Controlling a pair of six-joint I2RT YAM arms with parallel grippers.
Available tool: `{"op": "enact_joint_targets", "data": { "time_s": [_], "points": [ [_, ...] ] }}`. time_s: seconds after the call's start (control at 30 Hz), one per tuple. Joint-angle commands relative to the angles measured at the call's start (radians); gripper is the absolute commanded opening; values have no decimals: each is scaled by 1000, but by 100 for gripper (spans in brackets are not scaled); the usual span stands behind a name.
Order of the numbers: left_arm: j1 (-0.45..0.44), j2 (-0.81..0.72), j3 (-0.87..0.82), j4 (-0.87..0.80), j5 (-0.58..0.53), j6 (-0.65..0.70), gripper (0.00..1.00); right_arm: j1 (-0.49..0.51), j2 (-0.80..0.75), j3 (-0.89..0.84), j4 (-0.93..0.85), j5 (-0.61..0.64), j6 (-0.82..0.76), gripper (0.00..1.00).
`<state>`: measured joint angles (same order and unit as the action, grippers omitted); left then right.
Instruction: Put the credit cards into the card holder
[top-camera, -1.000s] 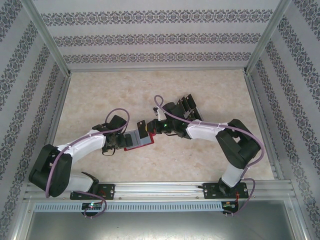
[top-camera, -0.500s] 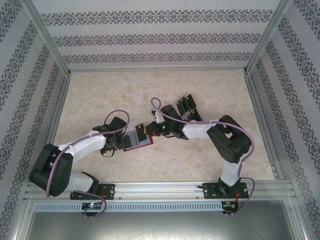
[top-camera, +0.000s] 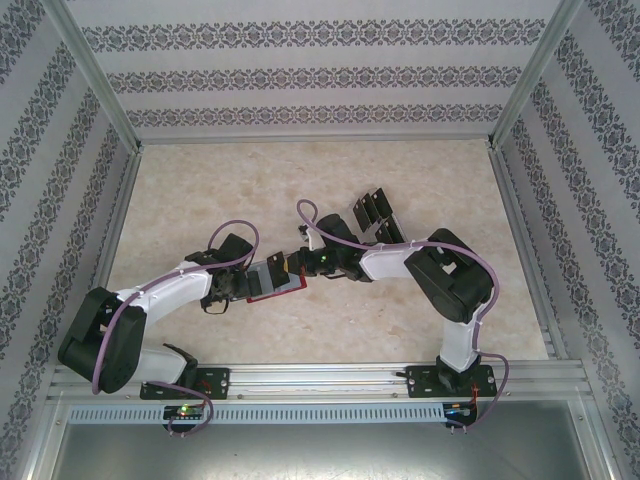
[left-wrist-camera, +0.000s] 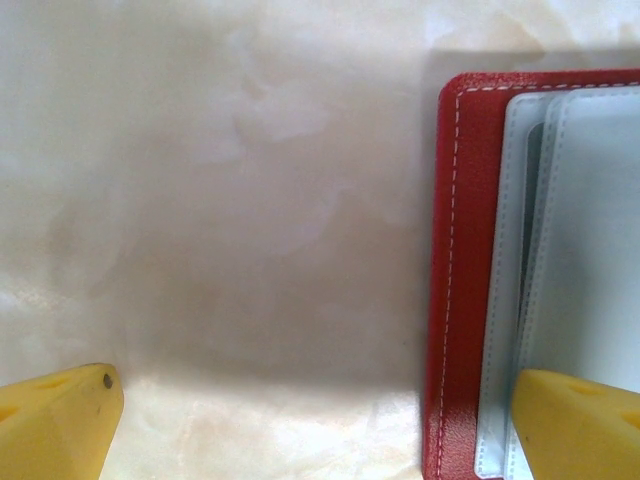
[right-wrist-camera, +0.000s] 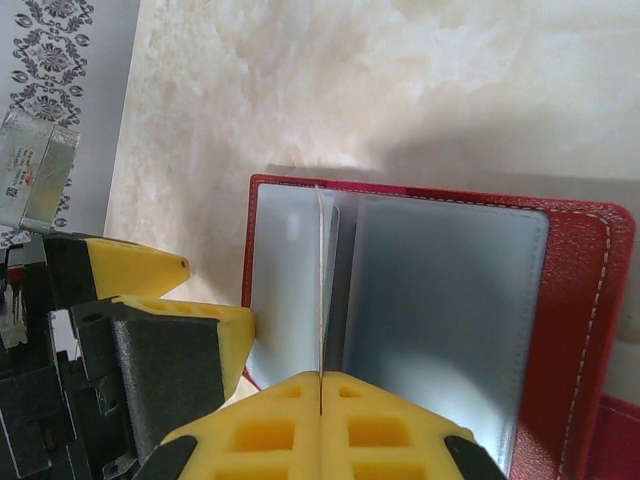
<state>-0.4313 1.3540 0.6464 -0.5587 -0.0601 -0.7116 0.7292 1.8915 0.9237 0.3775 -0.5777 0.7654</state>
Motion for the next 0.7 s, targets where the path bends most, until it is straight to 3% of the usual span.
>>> {"op": "enact_joint_targets", "data": {
  "time_s": [0.0,0.67],
  "points": [
    [-10,5,-30,-41,-41,-8,100,-9,17,-24,47,-12,11,0],
    [-10,22,-32,-37,-40,-4,100,-23,42,-40,73,-39,24,0]
  ]
}}
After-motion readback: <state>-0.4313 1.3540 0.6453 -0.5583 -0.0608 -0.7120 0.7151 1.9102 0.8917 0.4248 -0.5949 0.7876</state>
